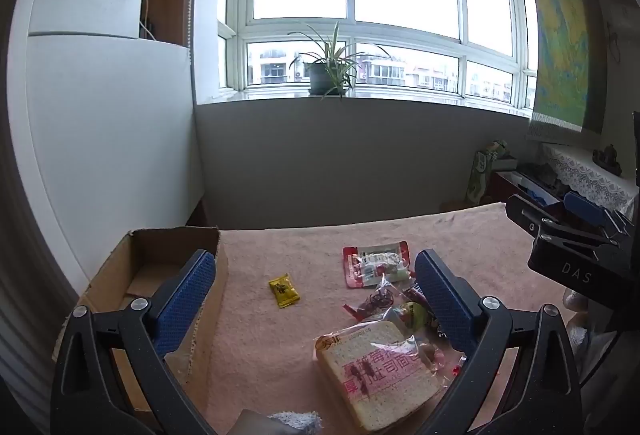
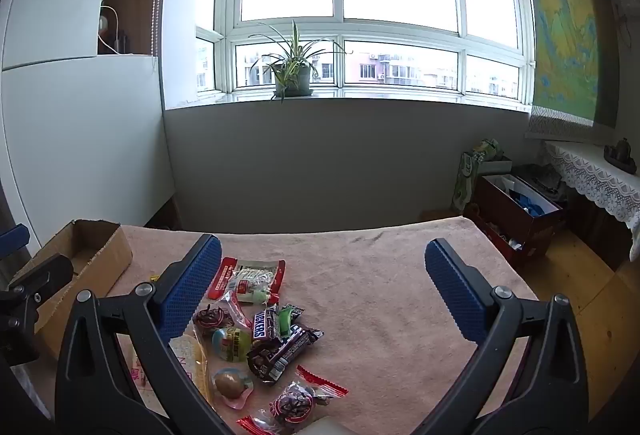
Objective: Organize snacks
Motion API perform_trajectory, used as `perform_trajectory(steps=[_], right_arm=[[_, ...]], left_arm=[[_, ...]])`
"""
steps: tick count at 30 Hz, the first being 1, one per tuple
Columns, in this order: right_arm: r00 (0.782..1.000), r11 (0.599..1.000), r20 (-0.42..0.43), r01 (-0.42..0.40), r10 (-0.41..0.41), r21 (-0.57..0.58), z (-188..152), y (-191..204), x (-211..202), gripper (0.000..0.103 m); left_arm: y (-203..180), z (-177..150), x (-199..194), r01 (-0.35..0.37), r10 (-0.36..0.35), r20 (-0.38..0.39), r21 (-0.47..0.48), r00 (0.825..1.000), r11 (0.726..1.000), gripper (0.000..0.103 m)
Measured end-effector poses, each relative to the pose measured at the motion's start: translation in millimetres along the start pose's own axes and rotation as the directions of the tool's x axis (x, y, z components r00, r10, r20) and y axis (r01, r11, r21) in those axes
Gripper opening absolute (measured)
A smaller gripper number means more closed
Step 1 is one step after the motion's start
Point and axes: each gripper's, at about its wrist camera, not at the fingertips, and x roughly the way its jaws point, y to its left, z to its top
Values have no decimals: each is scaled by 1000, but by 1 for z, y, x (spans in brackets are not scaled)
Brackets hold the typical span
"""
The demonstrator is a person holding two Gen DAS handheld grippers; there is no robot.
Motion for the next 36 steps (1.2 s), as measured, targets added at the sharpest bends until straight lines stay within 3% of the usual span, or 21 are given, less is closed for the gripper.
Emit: perform_trajectory(steps=[8, 36], right_arm=[[1000, 1000, -1, 8, -8, -19, -1, 1, 0, 103], [1000, 1000, -5, 3, -3, -15, -2, 1, 1, 103]], left_arm=[[6, 0, 3, 4, -5, -29, -30, 1000, 1000, 100], [5, -2, 1, 25, -25, -24, -31, 999, 999, 100]])
